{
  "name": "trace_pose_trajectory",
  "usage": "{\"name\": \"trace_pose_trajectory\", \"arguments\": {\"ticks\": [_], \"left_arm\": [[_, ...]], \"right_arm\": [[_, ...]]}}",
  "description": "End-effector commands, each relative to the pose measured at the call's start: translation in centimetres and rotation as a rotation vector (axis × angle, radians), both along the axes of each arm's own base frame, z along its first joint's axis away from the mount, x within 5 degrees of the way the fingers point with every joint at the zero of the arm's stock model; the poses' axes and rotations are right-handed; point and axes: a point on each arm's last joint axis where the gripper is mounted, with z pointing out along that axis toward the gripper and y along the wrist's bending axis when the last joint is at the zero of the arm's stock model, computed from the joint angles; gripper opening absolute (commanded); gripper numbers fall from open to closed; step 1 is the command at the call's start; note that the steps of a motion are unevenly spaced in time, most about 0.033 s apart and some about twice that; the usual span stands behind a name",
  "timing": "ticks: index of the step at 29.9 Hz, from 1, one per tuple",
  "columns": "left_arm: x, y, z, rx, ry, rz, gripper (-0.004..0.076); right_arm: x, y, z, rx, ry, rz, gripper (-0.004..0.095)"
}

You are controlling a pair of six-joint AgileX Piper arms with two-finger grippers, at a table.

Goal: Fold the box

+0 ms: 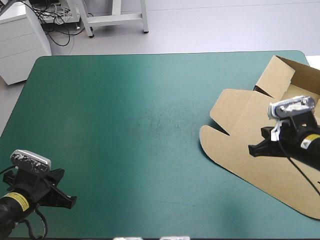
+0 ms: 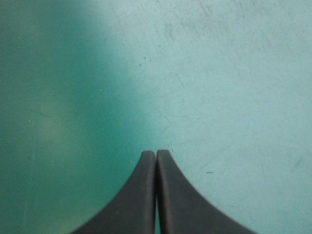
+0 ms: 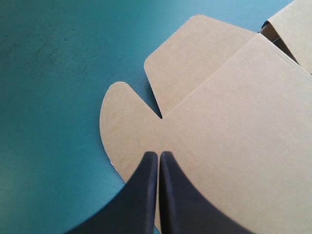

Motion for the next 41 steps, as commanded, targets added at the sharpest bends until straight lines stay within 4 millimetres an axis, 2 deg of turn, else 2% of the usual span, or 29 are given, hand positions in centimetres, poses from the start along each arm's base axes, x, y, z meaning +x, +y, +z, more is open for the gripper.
{"name": "trace_pose_trajectory", "arguments": {"ticks": [1,4,8,13,18,23,29,34,41], "left_arm": [[0.1,-0.2,1.6,-0.063,-0.128,-0.017,-0.0032],[0.0,-0.2,1.2,-0.083,-0.170,-0.026,-0.0032],[-0.3,-0.2,-0.2,-0.112,-0.217,-0.042,-0.0032],[-0.7,-0.1,-2.0,-0.137,-0.275,-0.057,-0.0032],[-0.9,0.0,-3.6,-0.137,-0.277,-0.062,-0.0032],[-1.0,0.0,-3.6,-0.145,-0.293,-0.064,-0.0032],[-0.8,-0.1,-3.9,-0.143,-0.297,-0.067,-0.0032],[-0.6,-0.5,-6.0,-0.164,-0.252,-0.076,-0.0032],[-0.9,-0.3,-5.8,-0.167,-0.275,-0.075,-0.0032]], "right_arm": [[-1.9,-0.3,-0.5,0.014,-0.196,-0.022,-0.0004],[-3.9,-0.6,-2.7,0.024,-0.253,-0.035,-0.0005],[-5.9,-1.0,-5.8,0.013,-0.305,-0.036,-0.0004],[-8.3,-1.3,-8.0,0.011,-0.406,-0.039,-0.0004],[-9.6,-1.5,-10.0,0.022,-0.474,-0.049,-0.0011],[-10.2,-1.6,-11.8,0.039,-0.481,-0.058,-0.0023],[-10.5,-1.7,-11.9,0.076,-0.506,-0.077,-0.0023],[-10.6,-1.6,-12.3,0.078,-0.468,-0.074,-0.0023],[-10.6,-1.6,-12.3,0.080,-0.466,-0.074,-0.0023]]}}
